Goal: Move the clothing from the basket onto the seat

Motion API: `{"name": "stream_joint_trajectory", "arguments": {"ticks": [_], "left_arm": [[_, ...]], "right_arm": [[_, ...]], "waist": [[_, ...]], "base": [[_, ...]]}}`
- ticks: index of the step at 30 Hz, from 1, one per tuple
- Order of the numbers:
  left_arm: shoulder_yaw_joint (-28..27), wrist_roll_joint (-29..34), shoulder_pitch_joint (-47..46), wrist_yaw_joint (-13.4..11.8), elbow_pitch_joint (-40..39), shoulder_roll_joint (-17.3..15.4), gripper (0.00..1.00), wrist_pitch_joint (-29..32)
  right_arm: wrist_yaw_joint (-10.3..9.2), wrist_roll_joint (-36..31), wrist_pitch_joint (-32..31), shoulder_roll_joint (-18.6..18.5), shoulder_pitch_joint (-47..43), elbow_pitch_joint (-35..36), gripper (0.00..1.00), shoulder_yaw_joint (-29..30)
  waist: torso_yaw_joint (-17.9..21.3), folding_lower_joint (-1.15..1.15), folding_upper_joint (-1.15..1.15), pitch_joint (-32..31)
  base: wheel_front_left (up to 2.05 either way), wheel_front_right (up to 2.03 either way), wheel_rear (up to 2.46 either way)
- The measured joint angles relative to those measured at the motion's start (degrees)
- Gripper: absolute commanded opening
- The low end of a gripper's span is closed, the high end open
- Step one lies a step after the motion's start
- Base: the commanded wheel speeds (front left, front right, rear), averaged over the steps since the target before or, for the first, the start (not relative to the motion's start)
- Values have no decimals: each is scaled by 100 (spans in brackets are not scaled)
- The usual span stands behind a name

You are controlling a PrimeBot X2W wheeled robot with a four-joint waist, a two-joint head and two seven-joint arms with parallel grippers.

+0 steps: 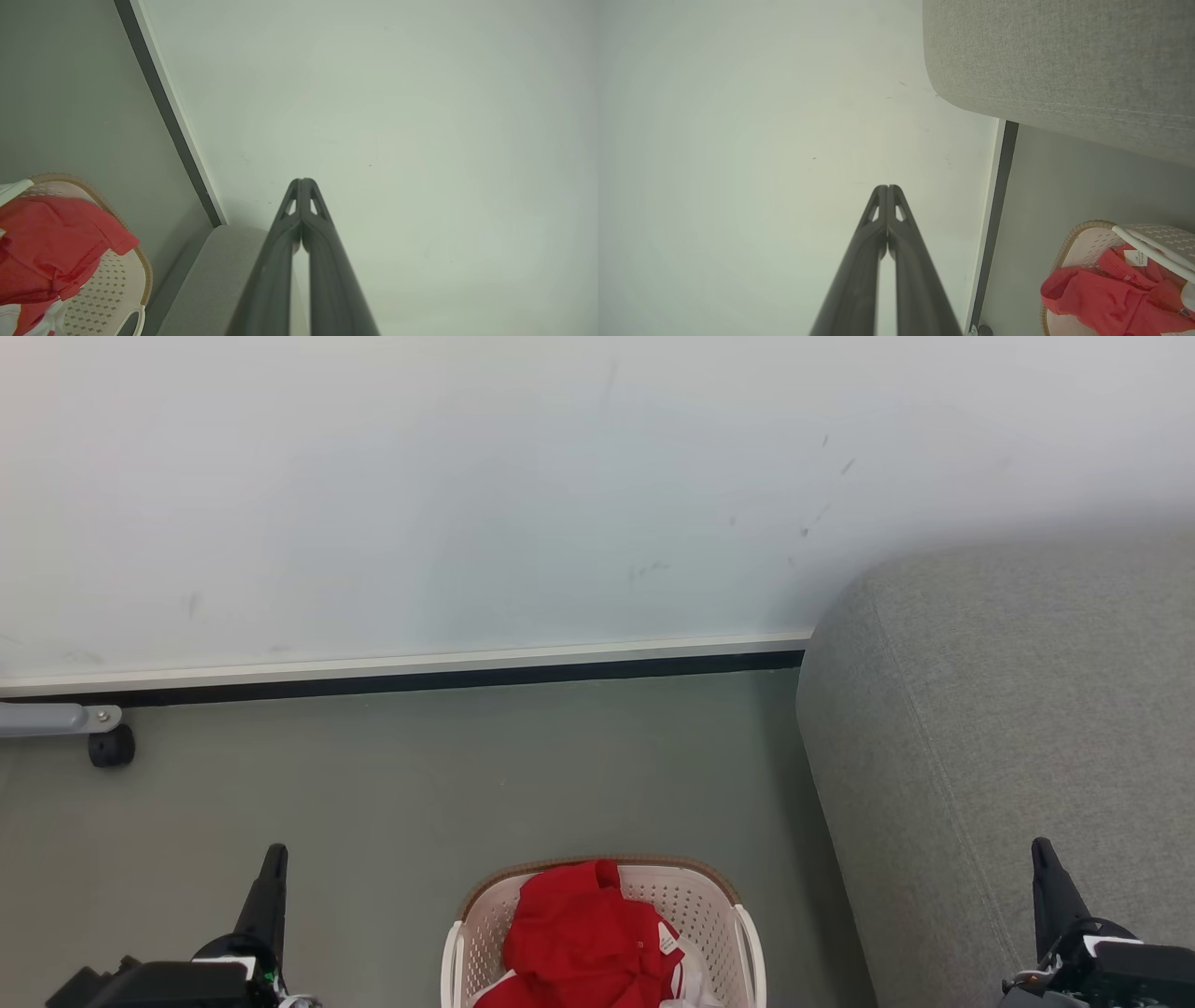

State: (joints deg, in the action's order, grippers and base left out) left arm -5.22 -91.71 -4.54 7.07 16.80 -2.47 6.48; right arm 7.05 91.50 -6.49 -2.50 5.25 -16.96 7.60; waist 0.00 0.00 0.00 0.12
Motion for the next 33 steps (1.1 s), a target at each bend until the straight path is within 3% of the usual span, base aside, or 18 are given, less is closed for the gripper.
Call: {"name": "stream_joint_trajectory", "arguments": {"ticks": [33], "left_arm": [[0, 0, 0, 0, 0, 0, 0, 0]], "right_arm": [[0, 0, 0, 0, 0, 0, 0, 0]], "waist": [[0, 0, 0, 0]], "base": [[0, 0, 0]]}}
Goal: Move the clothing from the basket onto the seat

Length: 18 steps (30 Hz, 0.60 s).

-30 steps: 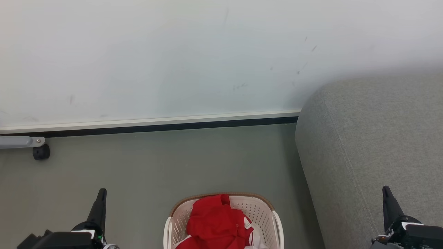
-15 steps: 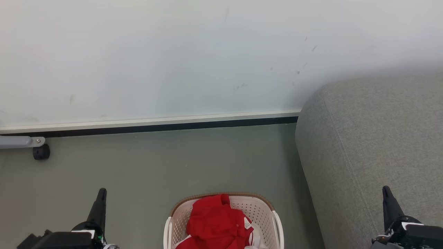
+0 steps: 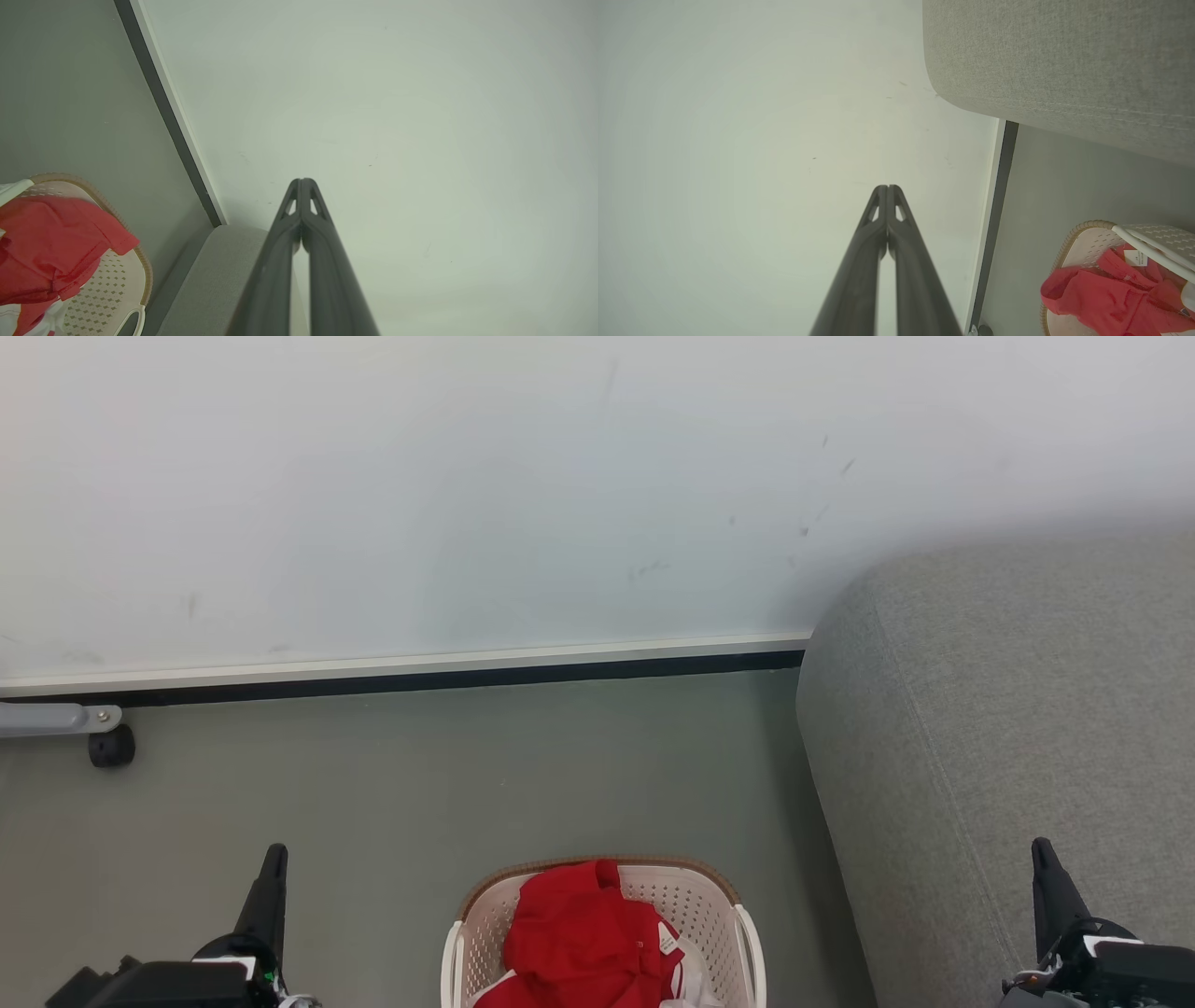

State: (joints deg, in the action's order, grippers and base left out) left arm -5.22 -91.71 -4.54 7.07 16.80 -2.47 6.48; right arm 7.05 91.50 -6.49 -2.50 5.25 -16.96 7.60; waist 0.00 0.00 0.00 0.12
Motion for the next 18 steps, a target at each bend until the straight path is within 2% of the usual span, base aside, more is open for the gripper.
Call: {"name": "stream_joint_trajectory", "arguments": {"ticks": [18], "left_arm": [[0, 0, 0, 0, 0, 0, 0, 0]], "right_arm": [[0, 0, 0, 0, 0, 0, 0, 0]], "waist": [[0, 0, 0, 0]], "base": [[0, 0, 0]]}}
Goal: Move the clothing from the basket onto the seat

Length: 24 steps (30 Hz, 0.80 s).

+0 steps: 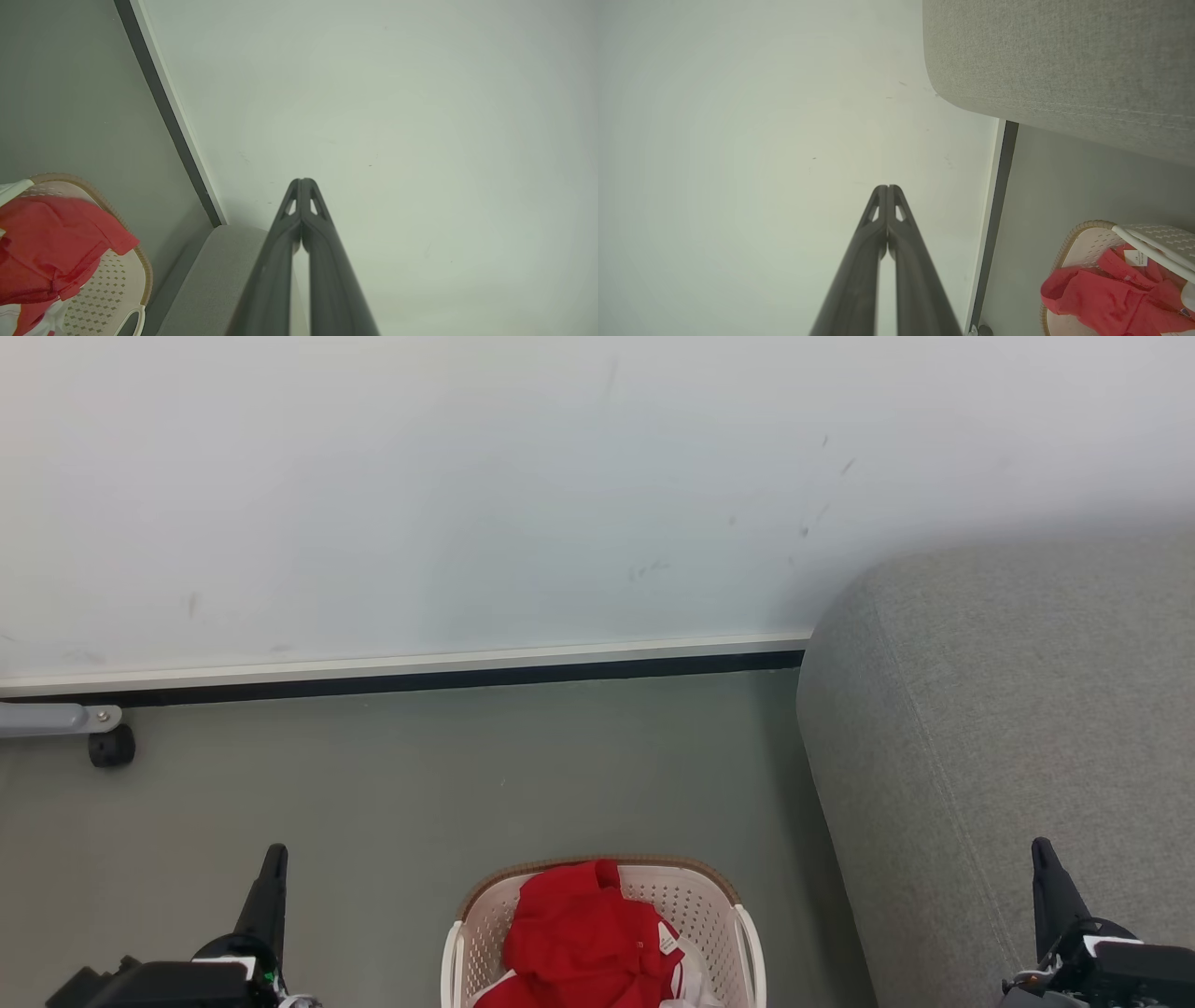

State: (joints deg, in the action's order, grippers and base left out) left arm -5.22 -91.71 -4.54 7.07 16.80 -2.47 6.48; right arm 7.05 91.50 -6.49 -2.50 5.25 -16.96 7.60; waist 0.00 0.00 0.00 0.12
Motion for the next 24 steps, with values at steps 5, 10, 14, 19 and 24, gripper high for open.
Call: {"name": "stream_joint_trajectory", "arguments": {"ticks": [5, 10, 14, 19, 24], "left_arm": [[0, 0, 0, 0, -1, 0, 0, 0], [4, 0, 11, -2, 21, 1, 100, -1], [26, 0, 209, -10, 248, 52, 100, -1], [120, 2, 267, -10, 258, 62, 100, -64], [258, 73, 266, -10, 232, 62, 100, -194]], "right_arm": [[0, 0, 0, 0, 0, 0, 0, 0], [0, -1, 0, 3, -7, -25, 100, -4], [-7, -1, 1, 74, -190, -255, 100, -32], [-7, -2, 65, 90, -250, -261, 100, -105], [-7, -55, 204, 90, -251, -236, 100, -207]], "waist": [[0, 0, 0, 0], [0, 0, 0, 0], [1, 0, 0, 1], [0, 0, 0, -1], [-1, 0, 0, -9]], "base": [[0, 0, 0], [0, 0, 0], [0, 0, 0], [0, 0, 0], [0, 0, 0]]}}
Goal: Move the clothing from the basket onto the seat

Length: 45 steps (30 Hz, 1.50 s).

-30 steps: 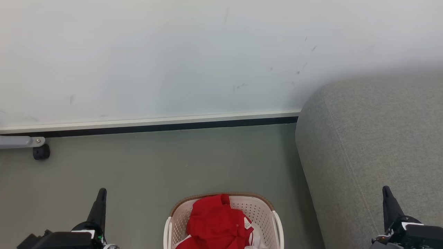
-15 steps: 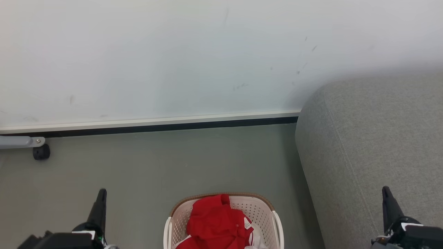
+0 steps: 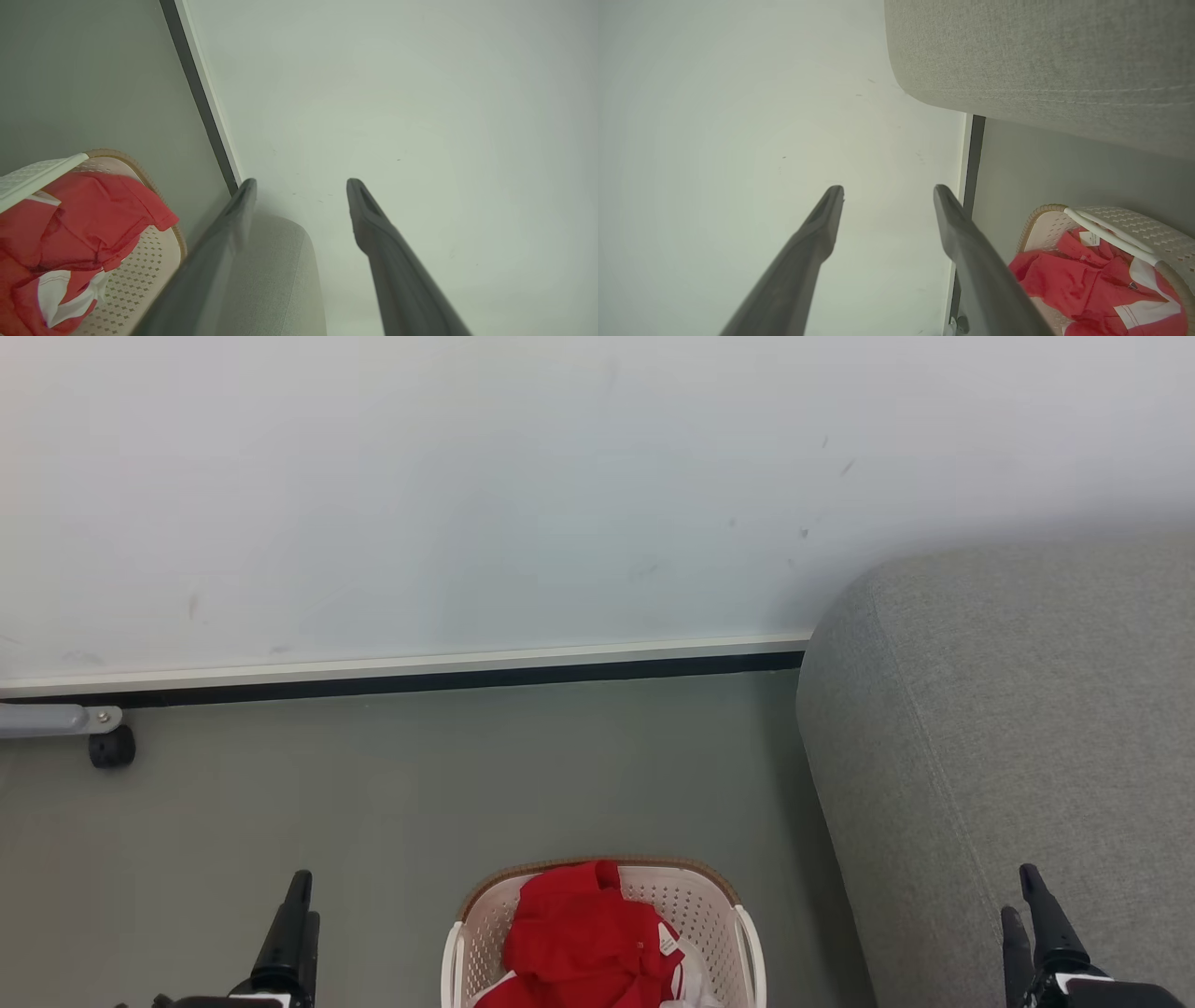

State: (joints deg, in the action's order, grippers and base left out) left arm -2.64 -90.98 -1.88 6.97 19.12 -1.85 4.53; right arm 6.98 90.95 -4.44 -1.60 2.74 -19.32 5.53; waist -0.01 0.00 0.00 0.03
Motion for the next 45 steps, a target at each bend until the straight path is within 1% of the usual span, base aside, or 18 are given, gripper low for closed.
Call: {"name": "stream_joint_trajectory", "arguments": {"ticks": [6, 13, 14, 16, 17, 20, 35, 40, 43, 45], "left_arm": [[84, 301, -8, -66, -84, -1, 100, -120], [211, 789, -34, -204, -200, -3, 100, -271], [241, 899, -35, -247, -224, -3, 100, -298], [294, 1072, -44, -279, -259, -4, 100, -324], [319, 1173, -54, -302, -272, -3, 100, -365], [396, 1499, -74, -353, -322, -7, 100, -423], [777, 3101, -122, -602, -493, -136, 100, -725], [880, 3568, -122, -659, -530, -168, 100, -839], [932, 3887, -122, -708, -543, -193, 100, -905], [961, 4043, -122, -755, -554, -214, 100, -932]], "right_arm": [[-53, -231, 109, -1, -1, 62, 100, -40], [-204, -784, 260, -4, -2, 197, 100, -185], [-247, -875, 289, -4, -2, 218, 100, -216], [-260, -1051, 313, -5, -2, 257, 100, -269], [-302, -1155, 355, -7, -2, 279, 100, -301], [-349, -1469, 411, -8, -3, 337, 100, -391], [-556, -2919, 717, -141, -5, 565, 100, -812], [-649, -3390, 816, -199, -5, 610, 100, -961], [-658, -3650, 890, -216, -7, 621, 100, -1039], [-703, -3811, 920, -229, -7, 627, 100, -1096]], "waist": [[0, 0, 0, -7], [2, 0, 0, -15], [2, 0, 0, -16], [2, 0, 0, -18], [2, 0, 0, -19], [2, 0, 0, -20], [9, 0, 0, -25], [11, 0, 0, -25], [11, 0, 0, -26], [11, 0, 0, -27]], "base": [[0, 0, 0], [0, 0, 0], [0, 0, 0], [0, 0, 0], [0, 0, 0], [0, 0, 0], [0, 0, 0], [0, 0, 0], [0, 0, 0], [0, 0, 0]]}}
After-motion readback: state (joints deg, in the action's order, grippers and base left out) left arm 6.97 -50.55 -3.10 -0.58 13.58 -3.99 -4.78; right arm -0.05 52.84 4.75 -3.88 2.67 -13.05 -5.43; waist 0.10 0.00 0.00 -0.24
